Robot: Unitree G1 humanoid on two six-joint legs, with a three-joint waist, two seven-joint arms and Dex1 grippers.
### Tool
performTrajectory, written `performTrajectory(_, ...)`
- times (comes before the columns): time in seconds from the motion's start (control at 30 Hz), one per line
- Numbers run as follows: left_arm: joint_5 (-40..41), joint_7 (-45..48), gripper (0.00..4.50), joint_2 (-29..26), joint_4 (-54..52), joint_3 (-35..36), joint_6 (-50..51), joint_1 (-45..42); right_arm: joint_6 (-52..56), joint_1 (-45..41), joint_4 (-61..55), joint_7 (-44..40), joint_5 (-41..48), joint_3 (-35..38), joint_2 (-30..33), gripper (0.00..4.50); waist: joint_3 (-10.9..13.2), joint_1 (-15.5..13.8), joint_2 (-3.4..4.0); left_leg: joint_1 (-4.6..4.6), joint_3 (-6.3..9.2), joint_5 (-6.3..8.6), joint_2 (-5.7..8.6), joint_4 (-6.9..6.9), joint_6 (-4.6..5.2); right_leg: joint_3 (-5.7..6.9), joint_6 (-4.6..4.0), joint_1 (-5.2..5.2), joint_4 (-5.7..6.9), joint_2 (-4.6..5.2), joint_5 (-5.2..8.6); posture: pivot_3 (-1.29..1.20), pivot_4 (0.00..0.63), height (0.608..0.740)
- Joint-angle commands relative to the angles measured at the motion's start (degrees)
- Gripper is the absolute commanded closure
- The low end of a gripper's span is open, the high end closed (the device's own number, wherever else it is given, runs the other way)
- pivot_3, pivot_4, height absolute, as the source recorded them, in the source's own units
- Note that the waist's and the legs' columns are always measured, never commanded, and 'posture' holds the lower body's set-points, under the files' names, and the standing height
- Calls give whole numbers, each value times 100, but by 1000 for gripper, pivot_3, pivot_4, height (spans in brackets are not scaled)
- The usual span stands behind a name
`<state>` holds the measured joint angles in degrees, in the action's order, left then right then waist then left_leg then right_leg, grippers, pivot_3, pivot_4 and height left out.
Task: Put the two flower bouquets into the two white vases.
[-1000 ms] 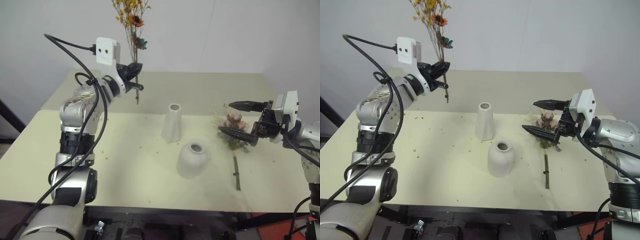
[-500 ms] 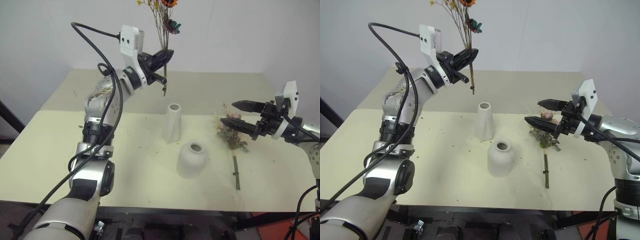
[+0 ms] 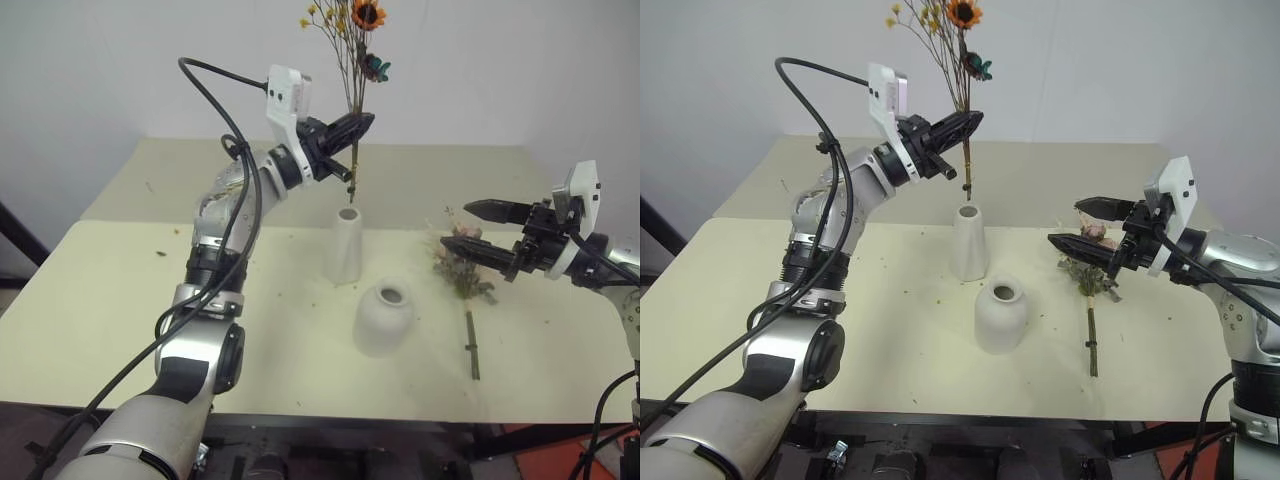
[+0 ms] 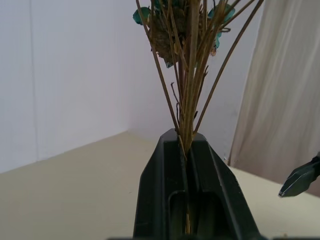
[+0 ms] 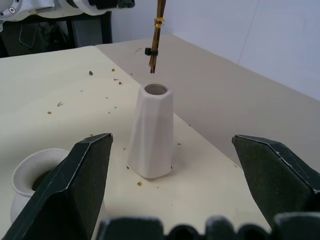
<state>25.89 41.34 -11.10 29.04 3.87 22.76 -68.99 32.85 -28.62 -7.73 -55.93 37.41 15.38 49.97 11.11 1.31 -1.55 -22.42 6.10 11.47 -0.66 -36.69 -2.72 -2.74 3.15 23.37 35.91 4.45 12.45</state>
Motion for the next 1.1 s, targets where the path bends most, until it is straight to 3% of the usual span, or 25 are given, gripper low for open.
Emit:
performTrajectory(0.03, -158, 86, 4471, 48, 10, -69, -224, 13, 10, -15, -223, 66, 187, 318, 35, 0, 0, 4, 0, 0, 0, 0, 0, 0, 0, 0, 0, 0, 0, 0, 0, 0, 150, 740)
performTrajectory(0.63, -759, 36, 4471, 193, 502, -218, -591, 306, -26, 302, -488, 253, 349, 499, 37, 0, 0, 10, 0, 0, 0, 0, 0, 0, 0, 0, 0, 0, 1, 0, 0, 0, 150, 740)
performTrajectory(0.67, -777, 30, 3966, 198, 493, -224, -582, 324, -30, 307, -493, 256, 347, 501, 34, 0, 0, 10, 0, 0, 0, 0, 0, 0, 0, 0, 0, 0, 1, 0, 0, 0, 150, 740)
performTrajectory(0.87, -819, 83, 2082, 125, 257, -283, -434, 532, -82, 321, -480, 267, 305, 489, -1, 0, 0, 10, 0, 0, 0, 0, 0, 0, 0, 0, 0, 0, 0, 0, 0, 0, 150, 740)
performTrajectory(1.07, -683, 84, 117, -187, -897, -303, 255, 1122, -117, 295, -391, 244, 253, 440, -15, 0, 1, 51, 0, 0, 0, 0, -2, 0, 0, 0, 0, 1, 2, -1, 0, 0, 150, 740)
performTrajectory(1.1, -641, 97, 32, -287, -1173, -310, 475, 1250, -119, 298, -376, 239, 239, 432, -10, 0, 1, 63, 0, 1, 0, 0, -2, 0, 0, -1, 0, 1, 2, -1, 0, 0, 150, 740)
